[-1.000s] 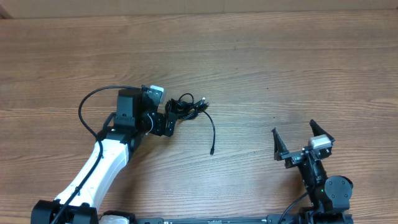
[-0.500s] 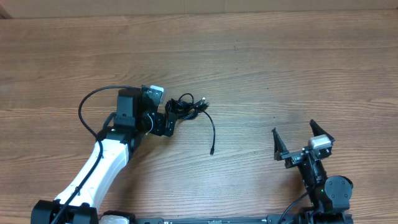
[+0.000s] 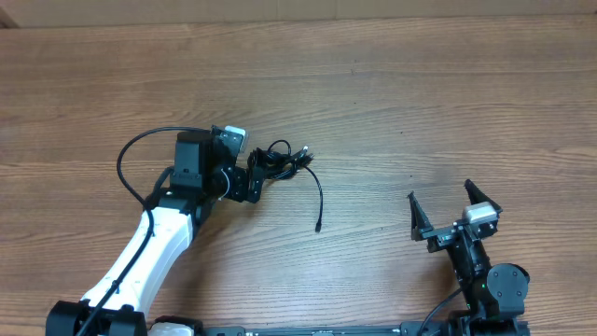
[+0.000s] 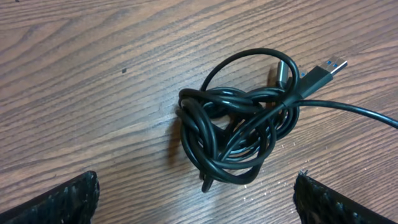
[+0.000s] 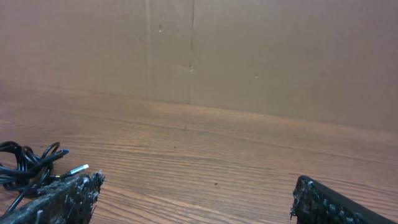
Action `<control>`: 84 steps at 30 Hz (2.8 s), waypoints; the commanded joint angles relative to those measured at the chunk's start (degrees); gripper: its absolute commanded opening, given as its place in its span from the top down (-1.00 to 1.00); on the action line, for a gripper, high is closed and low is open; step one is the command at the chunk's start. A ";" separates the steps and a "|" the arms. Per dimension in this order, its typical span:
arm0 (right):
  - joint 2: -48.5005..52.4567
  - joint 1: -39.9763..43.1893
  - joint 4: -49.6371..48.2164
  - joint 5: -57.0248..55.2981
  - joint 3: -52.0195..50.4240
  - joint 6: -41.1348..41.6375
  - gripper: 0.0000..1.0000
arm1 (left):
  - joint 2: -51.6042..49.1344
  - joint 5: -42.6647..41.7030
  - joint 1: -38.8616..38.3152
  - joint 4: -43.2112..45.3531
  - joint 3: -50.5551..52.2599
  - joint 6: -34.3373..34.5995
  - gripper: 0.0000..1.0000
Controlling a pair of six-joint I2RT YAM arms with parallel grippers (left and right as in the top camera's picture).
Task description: Untangle cables
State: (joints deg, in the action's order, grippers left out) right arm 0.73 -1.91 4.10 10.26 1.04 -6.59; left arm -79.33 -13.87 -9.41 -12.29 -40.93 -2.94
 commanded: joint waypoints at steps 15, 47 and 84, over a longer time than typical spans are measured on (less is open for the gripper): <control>-0.50 0.17 -0.15 -0.31 -0.57 0.31 -1.00 | -0.28 4.20 -0.26 -5.64 -2.43 0.11 -0.99; -0.50 0.17 -0.15 -0.31 -0.57 0.31 -0.99 | -0.72 6.88 -0.26 0.98 -2.43 8.31 -0.99; -0.50 0.15 -0.13 -0.31 -0.57 0.31 -1.00 | -7.56 6.36 -0.44 6.97 -2.43 16.26 -0.83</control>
State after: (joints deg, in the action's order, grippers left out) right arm 0.73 -1.91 4.12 10.24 1.04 -6.61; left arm -86.61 -7.86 -9.41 -4.93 -42.15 12.14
